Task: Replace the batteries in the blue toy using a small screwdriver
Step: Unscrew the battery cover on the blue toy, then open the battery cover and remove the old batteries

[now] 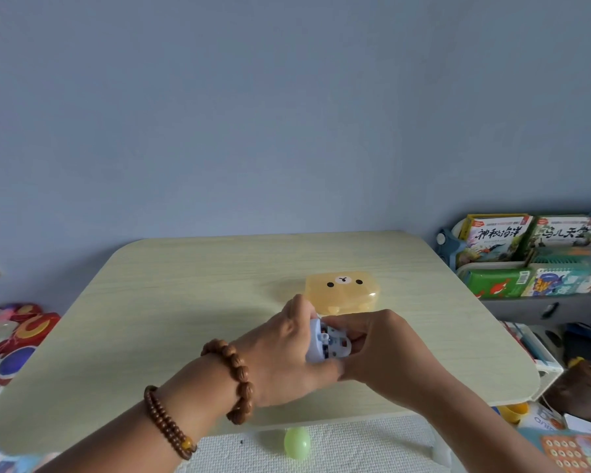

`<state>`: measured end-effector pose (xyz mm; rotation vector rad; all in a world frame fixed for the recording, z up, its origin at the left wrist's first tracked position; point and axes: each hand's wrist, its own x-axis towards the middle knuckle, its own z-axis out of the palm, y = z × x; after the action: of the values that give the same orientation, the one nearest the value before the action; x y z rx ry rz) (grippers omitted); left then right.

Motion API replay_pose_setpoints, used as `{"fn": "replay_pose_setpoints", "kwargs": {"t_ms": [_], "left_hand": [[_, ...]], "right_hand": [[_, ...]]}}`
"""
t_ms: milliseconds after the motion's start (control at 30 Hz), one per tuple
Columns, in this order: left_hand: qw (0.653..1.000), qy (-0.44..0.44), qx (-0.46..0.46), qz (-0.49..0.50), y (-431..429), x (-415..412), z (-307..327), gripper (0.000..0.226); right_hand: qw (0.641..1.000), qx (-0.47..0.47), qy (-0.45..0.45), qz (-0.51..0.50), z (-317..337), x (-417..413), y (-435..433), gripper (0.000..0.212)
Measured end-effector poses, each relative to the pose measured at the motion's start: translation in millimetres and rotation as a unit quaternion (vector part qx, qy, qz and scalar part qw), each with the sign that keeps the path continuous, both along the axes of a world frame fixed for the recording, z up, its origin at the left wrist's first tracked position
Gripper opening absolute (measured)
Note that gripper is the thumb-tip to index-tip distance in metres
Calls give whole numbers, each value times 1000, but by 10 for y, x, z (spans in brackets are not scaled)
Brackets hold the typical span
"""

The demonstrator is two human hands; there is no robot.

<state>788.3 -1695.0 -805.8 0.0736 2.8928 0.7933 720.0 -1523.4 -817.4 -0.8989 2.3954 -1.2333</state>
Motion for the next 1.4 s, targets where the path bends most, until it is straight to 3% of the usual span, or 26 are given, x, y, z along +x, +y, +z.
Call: {"fn": "replay_pose_setpoints", "kwargs": {"t_ms": [133, 267, 433, 567, 767, 1000, 1400], "left_hand": [[1000, -3, -5, 7, -99, -9, 8, 57], [991, 123, 13, 43, -187, 17, 56, 53], [954, 232, -37, 187, -394, 52, 202, 68], [929, 206, -142, 273, -549, 150, 218, 80], [909, 104, -239, 324, -660, 246, 109, 59], [921, 71, -239, 300, -736, 246, -23, 44], [919, 11, -269, 288, -755, 219, -183, 59]], "right_hand": [[1000, 8, -2, -1, 6, 0, 2, 39], [1000, 16, -12, -10, 1, -11, 22, 45], [999, 36, -25, -29, -12, -16, 11, 54], [998, 44, -18, -28, -4, -14, 12, 60], [998, 51, 16, -30, -50, -31, 17, 71], [997, 58, 41, -11, -70, -57, 16, 71], [995, 80, 37, 40, 6, -96, 69, 61]]}}
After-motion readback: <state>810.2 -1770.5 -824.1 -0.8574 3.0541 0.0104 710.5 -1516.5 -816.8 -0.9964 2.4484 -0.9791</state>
